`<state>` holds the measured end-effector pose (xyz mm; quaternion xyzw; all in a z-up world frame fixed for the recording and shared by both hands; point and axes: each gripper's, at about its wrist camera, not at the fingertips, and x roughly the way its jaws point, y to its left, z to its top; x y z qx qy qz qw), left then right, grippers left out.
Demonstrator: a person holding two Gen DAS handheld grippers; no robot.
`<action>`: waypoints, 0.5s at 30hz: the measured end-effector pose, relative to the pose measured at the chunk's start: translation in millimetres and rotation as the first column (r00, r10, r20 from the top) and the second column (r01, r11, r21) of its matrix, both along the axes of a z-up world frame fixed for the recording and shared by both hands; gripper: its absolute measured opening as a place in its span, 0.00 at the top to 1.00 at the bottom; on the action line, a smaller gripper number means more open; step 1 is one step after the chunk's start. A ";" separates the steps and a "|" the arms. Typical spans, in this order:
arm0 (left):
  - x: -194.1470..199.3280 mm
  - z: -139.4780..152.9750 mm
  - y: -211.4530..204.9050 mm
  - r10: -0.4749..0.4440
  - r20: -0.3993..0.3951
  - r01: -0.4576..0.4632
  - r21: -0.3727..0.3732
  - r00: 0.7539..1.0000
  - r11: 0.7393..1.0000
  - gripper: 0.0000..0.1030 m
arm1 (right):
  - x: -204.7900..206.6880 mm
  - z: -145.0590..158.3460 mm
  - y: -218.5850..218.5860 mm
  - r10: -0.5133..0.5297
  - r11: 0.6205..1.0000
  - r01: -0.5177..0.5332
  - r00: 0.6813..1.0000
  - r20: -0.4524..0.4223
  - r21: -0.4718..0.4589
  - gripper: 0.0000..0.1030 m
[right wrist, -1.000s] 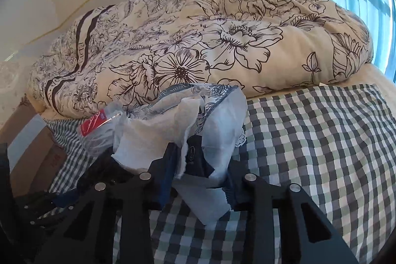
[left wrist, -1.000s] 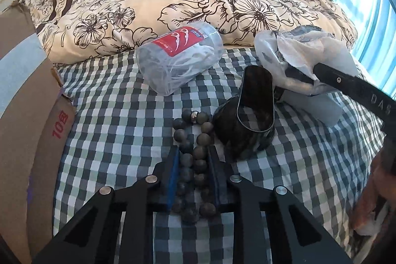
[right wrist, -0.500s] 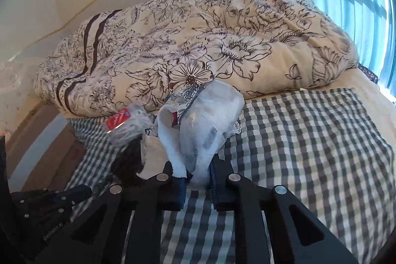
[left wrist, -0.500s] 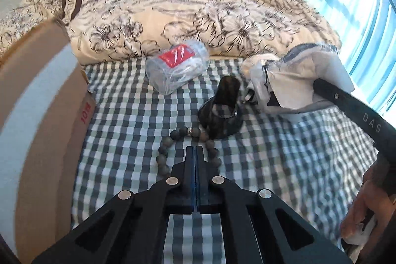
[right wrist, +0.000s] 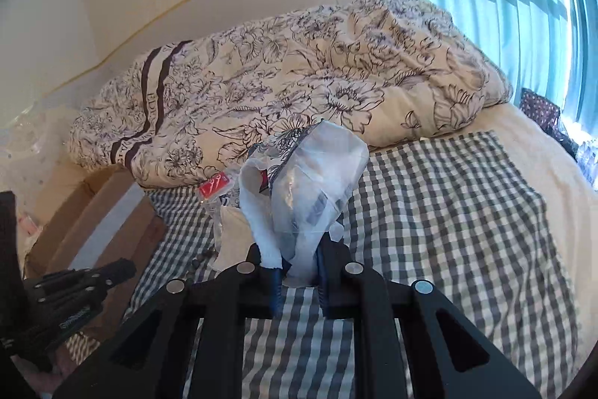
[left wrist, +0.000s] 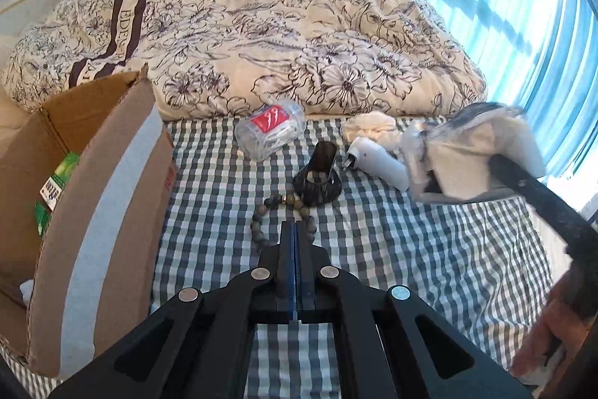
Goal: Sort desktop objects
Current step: 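Carry the bead bracelet and plastic bag with both tools over the cardboard box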
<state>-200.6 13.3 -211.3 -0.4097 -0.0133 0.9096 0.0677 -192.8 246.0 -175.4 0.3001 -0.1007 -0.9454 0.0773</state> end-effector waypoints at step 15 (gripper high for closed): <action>-70.5 -85.6 -0.5 0.093 0.085 -0.088 -0.055 0.992 0.995 0.39 | -10.8 -10.7 5.7 0.015 1.000 -0.014 1.000 -0.026 0.012 0.86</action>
